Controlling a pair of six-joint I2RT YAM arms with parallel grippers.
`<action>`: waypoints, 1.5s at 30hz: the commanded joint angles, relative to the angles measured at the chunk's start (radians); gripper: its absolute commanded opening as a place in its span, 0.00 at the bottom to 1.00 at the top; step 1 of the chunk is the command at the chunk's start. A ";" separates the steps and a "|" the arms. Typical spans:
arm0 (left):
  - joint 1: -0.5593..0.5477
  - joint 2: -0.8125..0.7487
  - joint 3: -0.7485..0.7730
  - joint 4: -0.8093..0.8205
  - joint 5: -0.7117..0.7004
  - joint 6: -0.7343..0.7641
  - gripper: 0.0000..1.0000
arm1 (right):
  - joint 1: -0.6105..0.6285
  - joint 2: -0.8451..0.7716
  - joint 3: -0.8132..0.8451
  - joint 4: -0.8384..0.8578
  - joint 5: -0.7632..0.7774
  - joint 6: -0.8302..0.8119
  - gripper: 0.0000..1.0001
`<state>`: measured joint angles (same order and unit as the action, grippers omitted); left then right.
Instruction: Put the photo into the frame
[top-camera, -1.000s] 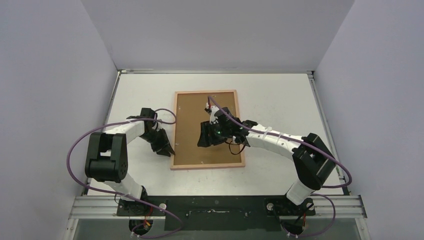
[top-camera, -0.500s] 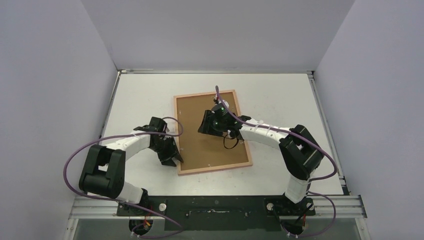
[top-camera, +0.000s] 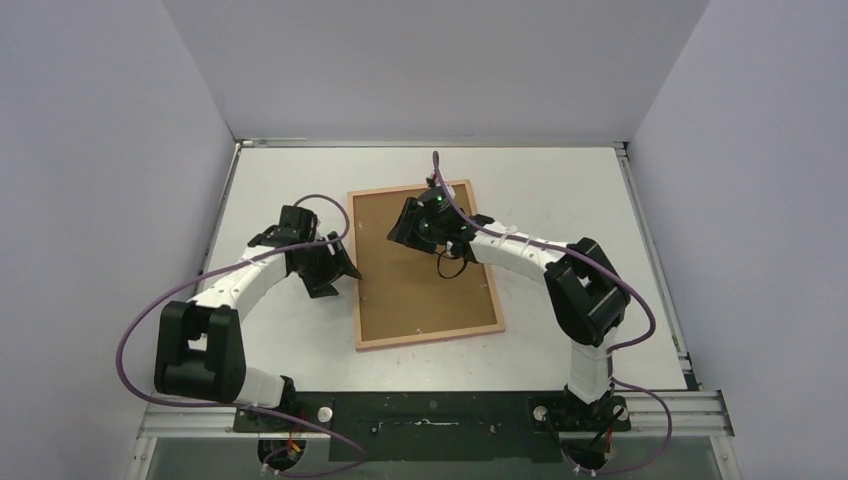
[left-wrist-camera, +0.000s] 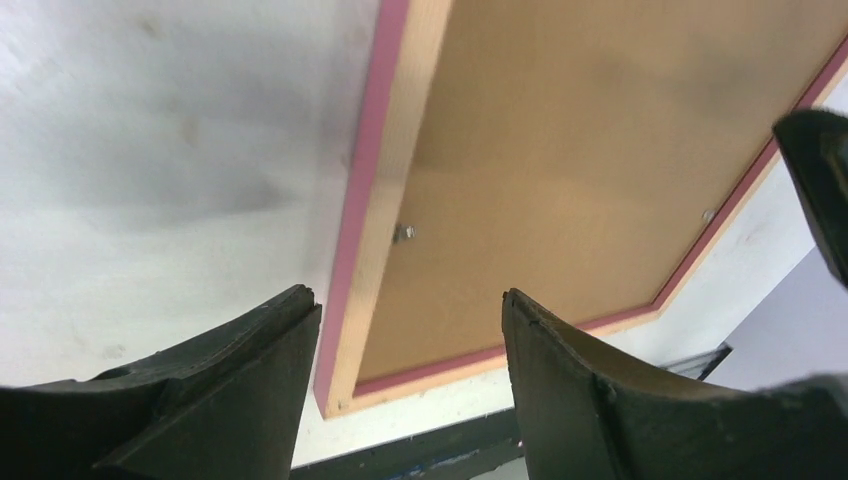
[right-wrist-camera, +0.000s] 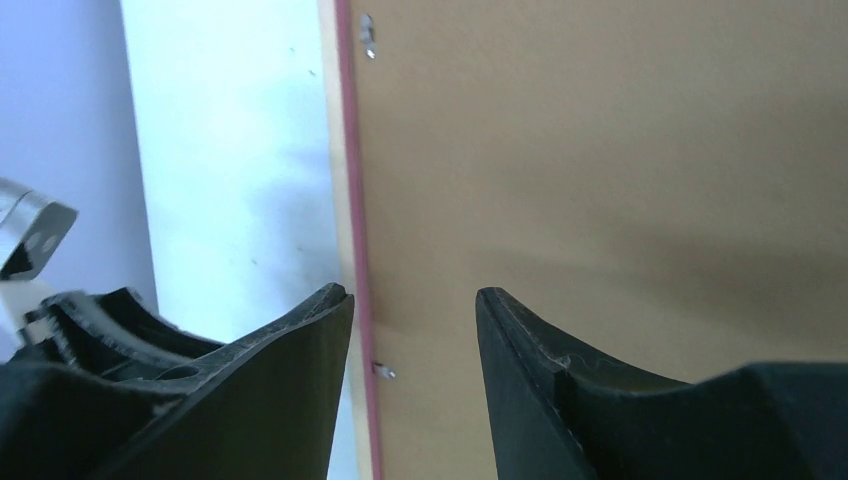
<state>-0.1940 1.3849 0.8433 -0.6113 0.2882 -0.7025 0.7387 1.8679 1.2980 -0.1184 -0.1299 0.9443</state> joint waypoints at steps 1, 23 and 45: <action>0.084 0.107 0.096 0.070 0.023 0.048 0.63 | -0.005 0.063 0.130 0.058 0.005 -0.002 0.49; 0.188 0.568 0.411 0.204 0.196 0.165 0.28 | -0.002 0.496 0.493 0.257 -0.001 0.061 0.29; 0.182 0.687 0.420 0.201 0.298 0.163 0.17 | -0.008 0.634 0.618 0.216 -0.078 -0.044 0.25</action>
<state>0.0010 2.0193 1.2579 -0.4309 0.6174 -0.5636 0.7383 2.4599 1.8580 0.0864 -0.1623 0.9569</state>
